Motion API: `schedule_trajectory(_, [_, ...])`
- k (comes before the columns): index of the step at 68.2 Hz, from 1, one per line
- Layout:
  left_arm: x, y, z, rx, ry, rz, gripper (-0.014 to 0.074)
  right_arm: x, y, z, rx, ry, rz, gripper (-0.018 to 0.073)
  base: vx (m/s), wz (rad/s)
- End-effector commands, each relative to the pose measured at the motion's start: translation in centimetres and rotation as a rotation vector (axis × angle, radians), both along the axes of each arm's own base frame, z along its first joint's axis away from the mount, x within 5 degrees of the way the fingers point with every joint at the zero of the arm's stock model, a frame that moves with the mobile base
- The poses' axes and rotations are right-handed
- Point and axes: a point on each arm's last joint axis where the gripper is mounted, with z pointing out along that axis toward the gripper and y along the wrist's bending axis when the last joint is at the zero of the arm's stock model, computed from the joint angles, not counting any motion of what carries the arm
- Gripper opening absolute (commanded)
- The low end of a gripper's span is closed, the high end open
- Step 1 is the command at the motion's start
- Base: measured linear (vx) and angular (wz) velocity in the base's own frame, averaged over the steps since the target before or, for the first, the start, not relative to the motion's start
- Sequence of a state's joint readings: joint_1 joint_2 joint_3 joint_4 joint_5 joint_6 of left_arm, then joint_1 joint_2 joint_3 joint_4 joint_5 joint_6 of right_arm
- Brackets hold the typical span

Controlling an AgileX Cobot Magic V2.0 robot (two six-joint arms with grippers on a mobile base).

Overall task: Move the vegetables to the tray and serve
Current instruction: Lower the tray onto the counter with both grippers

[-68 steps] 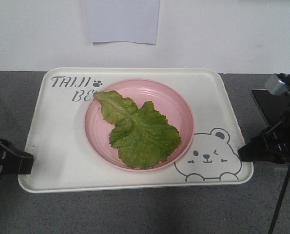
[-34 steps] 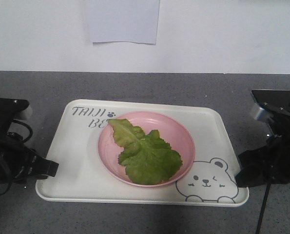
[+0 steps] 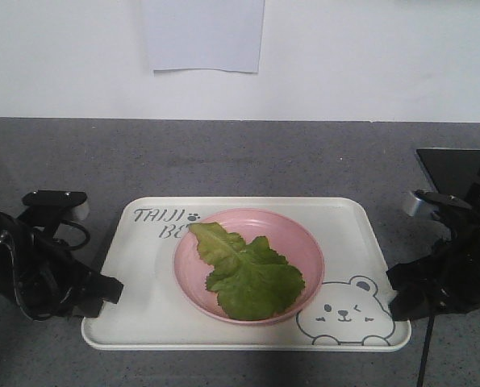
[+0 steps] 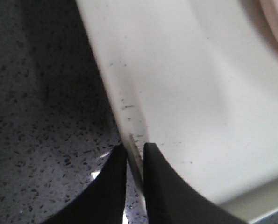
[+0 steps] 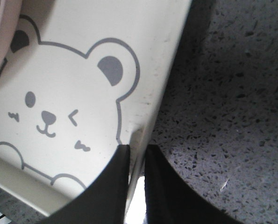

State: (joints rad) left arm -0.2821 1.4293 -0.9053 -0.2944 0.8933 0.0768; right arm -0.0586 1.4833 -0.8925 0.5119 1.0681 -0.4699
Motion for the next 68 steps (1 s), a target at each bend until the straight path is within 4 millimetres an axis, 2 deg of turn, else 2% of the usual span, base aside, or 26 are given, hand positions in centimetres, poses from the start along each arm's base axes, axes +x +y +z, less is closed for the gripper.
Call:
schedule_trajectory(1, [0.4, -0.2, 1.0, -0.002, -0.052, -0.029, -0.0008, 0.1, -0.1, 1.1, -0.022, -0.057, 0.038, -0.0004, 0.0, 0.0])
schedule_trajectory(16, [0.7, -0.3, 0.1, 0.008, -0.015, -0.03, 0.0004, 0.0, -0.3, 1.1, -0.039, -0.055, 0.046, 0.0018, 0.0, 0.0])
schedule_trajectory(38, [1.0, -0.4, -0.8, 0.018, 0.027, -0.03, 0.0062, -0.1, -0.5, 0.9, -0.07, -0.032, 0.022, 0.0125, 0.0, 0.0])
schedule_trajectory(59, [1.0, -0.4, -1.1, 0.022, 0.052, -0.034, 0.0082, -0.3, -0.8, 0.8, -0.097, 0.013, -0.002, 0.0202, 0.0, 0.0])
schedule_trajectory(68, [1.0, -0.4, -1.1, 0.022, 0.048, -0.038, 0.0142, -0.3, -0.8, 0.8, -0.098, 0.01, -0.004, 0.024, 0.0, 0.0])
